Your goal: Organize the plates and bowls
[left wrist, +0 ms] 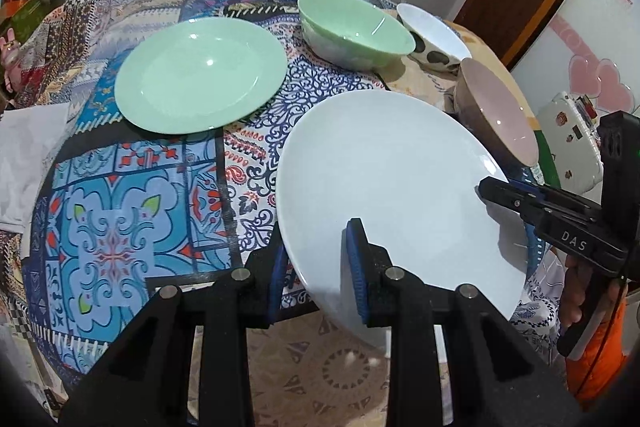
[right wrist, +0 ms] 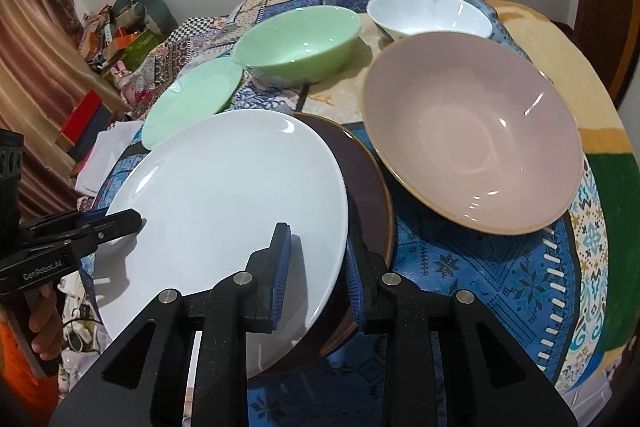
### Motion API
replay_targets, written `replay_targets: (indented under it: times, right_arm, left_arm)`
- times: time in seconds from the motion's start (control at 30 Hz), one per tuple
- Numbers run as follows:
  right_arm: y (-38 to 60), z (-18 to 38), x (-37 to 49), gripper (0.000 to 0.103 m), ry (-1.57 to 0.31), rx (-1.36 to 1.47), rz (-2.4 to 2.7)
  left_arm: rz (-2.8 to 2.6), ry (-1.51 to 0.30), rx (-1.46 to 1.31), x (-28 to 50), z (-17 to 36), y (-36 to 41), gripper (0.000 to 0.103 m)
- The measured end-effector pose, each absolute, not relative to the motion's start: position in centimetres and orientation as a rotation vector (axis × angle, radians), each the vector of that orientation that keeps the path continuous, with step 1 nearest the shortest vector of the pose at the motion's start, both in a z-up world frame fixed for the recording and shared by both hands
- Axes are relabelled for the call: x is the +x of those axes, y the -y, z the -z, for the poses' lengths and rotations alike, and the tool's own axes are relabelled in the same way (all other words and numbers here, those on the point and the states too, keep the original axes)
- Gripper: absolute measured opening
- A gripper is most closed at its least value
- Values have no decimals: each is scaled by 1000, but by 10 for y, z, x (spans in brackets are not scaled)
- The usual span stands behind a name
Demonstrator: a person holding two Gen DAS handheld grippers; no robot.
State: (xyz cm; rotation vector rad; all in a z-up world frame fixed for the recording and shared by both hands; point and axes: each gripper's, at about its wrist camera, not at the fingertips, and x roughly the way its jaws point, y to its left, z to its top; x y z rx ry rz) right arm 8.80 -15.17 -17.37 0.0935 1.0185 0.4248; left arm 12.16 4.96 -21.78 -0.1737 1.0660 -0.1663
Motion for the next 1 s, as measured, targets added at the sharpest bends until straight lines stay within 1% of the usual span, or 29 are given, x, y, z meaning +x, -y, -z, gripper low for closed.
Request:
replay_targets:
  times: [0.47, 0.83, 0.9, 1.0]
  right_arm:
    - [159, 174, 91, 24, -1019, 88, -396]
    - [164, 170, 91, 24, -1007, 58, -388]
    - [161, 168, 90, 27, -995, 19, -351]
    - [162, 164, 86, 27, -980, 9, -358]
  left_arm:
    - [173, -1114, -195, 139, 237, -45, 30]
    - [173, -1112, -171, 141, 243, -39, 31]
    - [166, -1107, -148, 140, 242, -37, 31]
    - [169, -1101, -143, 137, 239, -36, 31]
